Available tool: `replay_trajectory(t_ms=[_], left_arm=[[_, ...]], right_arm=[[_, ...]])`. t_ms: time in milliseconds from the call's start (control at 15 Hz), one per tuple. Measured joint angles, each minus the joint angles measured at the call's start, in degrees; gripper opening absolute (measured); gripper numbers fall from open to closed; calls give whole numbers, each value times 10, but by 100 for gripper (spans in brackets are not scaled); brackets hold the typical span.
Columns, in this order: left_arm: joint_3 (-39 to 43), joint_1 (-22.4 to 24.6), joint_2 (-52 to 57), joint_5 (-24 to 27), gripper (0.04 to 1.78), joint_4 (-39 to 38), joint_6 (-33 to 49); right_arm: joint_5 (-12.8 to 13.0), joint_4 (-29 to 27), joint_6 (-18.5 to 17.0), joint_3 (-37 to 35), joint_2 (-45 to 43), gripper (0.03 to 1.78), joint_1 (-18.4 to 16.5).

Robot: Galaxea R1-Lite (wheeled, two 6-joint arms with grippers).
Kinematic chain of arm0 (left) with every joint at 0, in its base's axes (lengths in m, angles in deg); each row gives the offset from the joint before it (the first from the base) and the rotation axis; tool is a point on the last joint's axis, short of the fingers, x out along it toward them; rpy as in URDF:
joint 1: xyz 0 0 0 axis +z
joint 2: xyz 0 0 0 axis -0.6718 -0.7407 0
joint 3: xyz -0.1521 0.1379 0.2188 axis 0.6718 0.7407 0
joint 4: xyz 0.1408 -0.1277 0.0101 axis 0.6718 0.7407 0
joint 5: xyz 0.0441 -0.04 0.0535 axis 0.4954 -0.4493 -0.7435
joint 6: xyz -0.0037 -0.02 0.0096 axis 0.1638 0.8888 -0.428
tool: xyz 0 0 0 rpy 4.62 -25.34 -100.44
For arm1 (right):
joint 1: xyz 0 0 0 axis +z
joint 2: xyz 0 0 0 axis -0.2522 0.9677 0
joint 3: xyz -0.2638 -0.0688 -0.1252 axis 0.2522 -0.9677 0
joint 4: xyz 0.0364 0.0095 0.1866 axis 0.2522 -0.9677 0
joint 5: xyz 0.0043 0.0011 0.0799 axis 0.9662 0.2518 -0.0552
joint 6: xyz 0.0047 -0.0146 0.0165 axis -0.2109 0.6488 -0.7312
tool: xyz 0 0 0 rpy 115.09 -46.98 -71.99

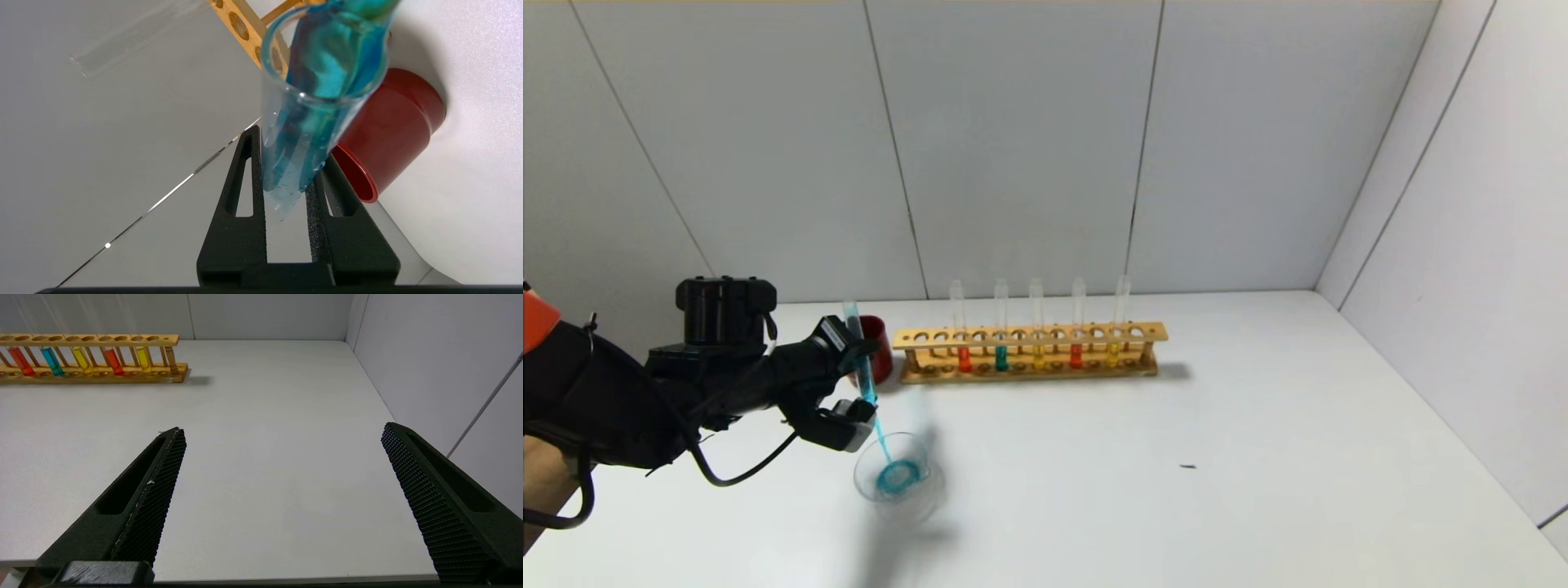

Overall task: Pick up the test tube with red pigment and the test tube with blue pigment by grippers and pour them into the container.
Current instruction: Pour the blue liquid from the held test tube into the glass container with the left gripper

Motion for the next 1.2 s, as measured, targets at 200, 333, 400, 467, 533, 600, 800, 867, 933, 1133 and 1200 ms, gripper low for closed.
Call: replay_trajectory(t_ms=[200,333,400,467,533,600,800,867,933,1133,1200], left_arm=[[0,0,0,0,33,0,-2],[0,0,0,0,33,0,-5],[0,0,0,0,33,-1,-6],[0,0,0,1,33,-1,-11],[0,0,1,1,33,-2,-17],[0,0,2,2,33,-5,-23],[1,0,7,5,33,-6,-37],[2,0,10,5,33,-6,-39],[3,0,12,5,33,-6,-40],[5,0,19,6,33,-5,-40],[6,-1,21,6,33,-5,-40]], right_arm=[[0,0,0,0,0,175,0],[0,0,0,0,0,175,0],[0,0,0,0,0,175,0],[0,0,0,0,0,175,0],[0,0,0,0,0,175,0],[0,0,0,0,0,175,0],[0,0,0,0,0,175,0],[0,0,0,0,0,175,0],[0,0,0,0,0,175,0],[0,0,0,0,0,175,0],[0,0,0,0,0,175,0]])
